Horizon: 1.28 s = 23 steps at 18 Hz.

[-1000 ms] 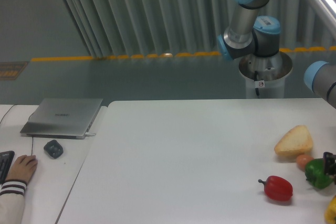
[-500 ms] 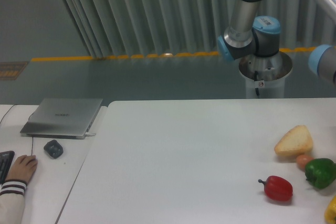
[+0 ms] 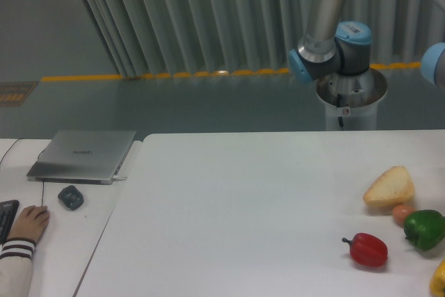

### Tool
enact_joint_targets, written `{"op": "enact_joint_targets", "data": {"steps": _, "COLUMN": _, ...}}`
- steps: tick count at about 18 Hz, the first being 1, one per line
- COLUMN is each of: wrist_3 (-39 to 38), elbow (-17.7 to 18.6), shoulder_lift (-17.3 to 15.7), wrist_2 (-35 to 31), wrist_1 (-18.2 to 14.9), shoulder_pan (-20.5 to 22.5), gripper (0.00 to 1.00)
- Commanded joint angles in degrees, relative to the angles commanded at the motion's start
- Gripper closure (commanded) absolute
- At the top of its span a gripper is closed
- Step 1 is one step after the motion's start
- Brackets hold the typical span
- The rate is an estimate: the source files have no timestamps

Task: Place the yellow pepper on the table

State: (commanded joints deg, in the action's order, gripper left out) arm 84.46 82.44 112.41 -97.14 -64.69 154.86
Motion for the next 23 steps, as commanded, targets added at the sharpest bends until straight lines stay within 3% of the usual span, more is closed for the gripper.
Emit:
{"op": "enact_joint_targets", "data": {"steps": 1, "wrist_3": 0.3, "elbow": -0.6, "shoulder_lift": 0.1, "wrist_2": 2.0, "wrist_1": -0.4, "shoulder_pan": 0.9, "gripper": 0.00}}
{"op": "enact_joint_targets", "data": {"steps": 5, "wrist_3": 1.6, "elbow": -2.8, "shoulder_lift": -0.7, "wrist_2": 2.7, "wrist_1": -9.8, "shoulder_pan": 3.2, "gripper": 0.00}}
{"op": "enact_joint_targets", "data": {"steps": 6, "wrist_3": 2.4, "elbow": -2.5, "shoulder_lift": -1.5, "wrist_2": 2.7, "wrist_1": -10.8, "shoulder_pan": 3.3, "gripper": 0.00}}
{"op": "enact_joint_targets", "data": {"steps": 11, "wrist_3": 2.0, "elbow": -1.0, "shoulder_lift": -3.8, "wrist_2": 1.4, "wrist_1": -11.2, "shoulder_pan": 4.3, "gripper": 0.00}}
{"op": "enact_joint_targets", "data": {"steps": 13, "wrist_3": 2.0, "elbow": -0.5, "shoulder_lift": -4.4, "wrist_2": 1.5, "wrist_1": -12.8, "shoulder_pan": 4.6, "gripper": 0.00}}
{"op": "enact_joint_targets", "data": {"steps": 23, "wrist_3": 1.8, "elbow": 1.5, "shoulder_lift": -5.7, "wrist_2": 2.1, "wrist_1": -14.1, "shoulder_pan": 5.7, "gripper": 0.00}}
